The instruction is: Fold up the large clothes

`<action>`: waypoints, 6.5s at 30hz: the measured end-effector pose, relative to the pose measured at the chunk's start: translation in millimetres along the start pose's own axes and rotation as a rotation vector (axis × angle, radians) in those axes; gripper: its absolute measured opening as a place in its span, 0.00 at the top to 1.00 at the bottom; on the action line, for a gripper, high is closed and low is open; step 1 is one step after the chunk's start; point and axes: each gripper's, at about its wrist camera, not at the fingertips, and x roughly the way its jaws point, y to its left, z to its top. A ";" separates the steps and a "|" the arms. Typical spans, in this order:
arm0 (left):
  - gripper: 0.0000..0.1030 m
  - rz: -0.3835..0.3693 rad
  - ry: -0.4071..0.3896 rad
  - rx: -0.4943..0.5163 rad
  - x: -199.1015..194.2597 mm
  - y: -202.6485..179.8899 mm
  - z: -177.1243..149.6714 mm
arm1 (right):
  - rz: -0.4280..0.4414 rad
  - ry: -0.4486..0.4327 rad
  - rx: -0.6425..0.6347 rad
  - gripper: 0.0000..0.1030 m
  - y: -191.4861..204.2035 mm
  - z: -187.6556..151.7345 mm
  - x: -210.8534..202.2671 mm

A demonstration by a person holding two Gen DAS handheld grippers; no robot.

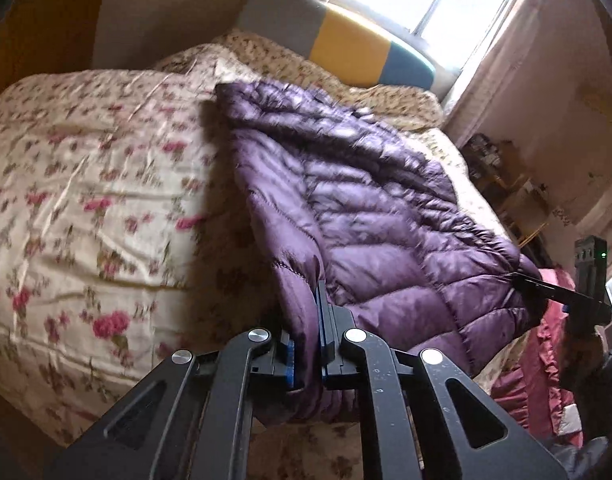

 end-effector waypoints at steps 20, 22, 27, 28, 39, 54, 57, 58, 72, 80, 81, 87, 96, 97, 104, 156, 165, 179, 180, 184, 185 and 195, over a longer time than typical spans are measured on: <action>0.96 -0.042 -0.149 0.025 30.7 -2.3 152.9 | -0.039 -0.219 0.025 0.93 -20.0 142.5 9.6; 0.96 -0.036 -0.162 0.021 40.8 -0.4 175.1 | -0.041 -0.235 0.037 0.93 -27.5 161.5 15.9; 0.96 -0.012 -0.163 0.017 72.3 6.6 218.7 | -0.052 -0.258 0.083 0.93 -48.4 208.8 45.8; 0.96 -0.003 -0.157 0.010 82.8 9.7 227.5 | -0.057 -0.256 0.096 0.93 -53.5 217.7 54.8; 0.96 0.100 -0.043 -0.111 191.3 53.5 267.3 | -0.121 -0.141 0.220 0.88 -105.7 262.5 159.4; 0.19 0.077 -0.090 -0.309 186.3 102.8 280.2 | 0.000 -0.125 0.381 0.19 -126.6 276.3 172.8; 0.19 0.048 -0.079 -0.327 177.8 111.8 269.1 | 0.019 -0.161 0.379 0.09 -117.5 276.1 157.4; 0.19 0.039 -0.068 -0.320 175.2 113.7 259.1 | 0.015 -0.179 0.373 0.06 -113.7 274.3 149.8; 0.19 -0.197 0.041 -0.353 175.5 98.4 153.7 | -0.161 -0.058 0.338 0.15 -104.8 168.0 125.0; 0.61 -0.242 0.069 -0.297 169.3 78.7 148.9 | -0.150 -0.062 0.362 0.88 -102.2 156.4 115.5; 0.64 -0.244 0.071 -0.290 168.4 78.2 149.3 | -0.152 -0.062 0.352 0.89 -98.5 158.3 112.2; 0.65 -0.244 0.089 -0.257 141.9 70.7 125.2 | -0.151 -0.031 0.284 0.89 -68.6 141.4 84.0; 0.65 -0.210 0.116 -0.201 60.8 54.4 42.0 | -0.125 0.037 0.250 0.89 -23.0 66.9 32.0; 0.65 -0.211 0.116 -0.202 54.6 53.5 35.1 | -0.124 0.040 0.248 0.89 -19.5 60.5 26.7; 0.65 -0.214 0.137 -0.209 12.3 44.0 -13.5 | -0.135 0.087 0.224 0.89 0.0 18.4 -5.2; 0.86 0.250 0.115 -0.056 165.7 47.8 129.1 | -0.532 -0.038 0.112 0.94 -23.2 131.5 137.7; 0.86 0.266 0.031 -0.054 173.6 46.0 115.4 | -0.497 -0.049 0.158 0.93 -39.1 124.2 149.0; 0.38 0.322 -0.058 0.007 132.8 15.8 120.9 | -0.513 -0.049 0.148 0.90 -35.9 124.7 148.0; 0.38 0.317 -0.071 0.014 127.3 12.2 120.9 | -0.515 -0.049 0.147 0.89 -35.8 124.7 147.7; 0.38 0.309 -0.117 0.045 109.3 -4.4 119.4 | -0.521 -0.052 0.148 0.89 -34.5 124.4 147.2; 0.38 0.305 -0.122 0.051 106.4 -8.0 119.0 | -0.524 -0.051 0.147 0.89 -34.1 124.5 146.9; 0.38 0.287 -0.149 0.086 89.9 -28.2 111.3 | -0.545 -0.082 0.193 0.48 -34.4 127.4 129.5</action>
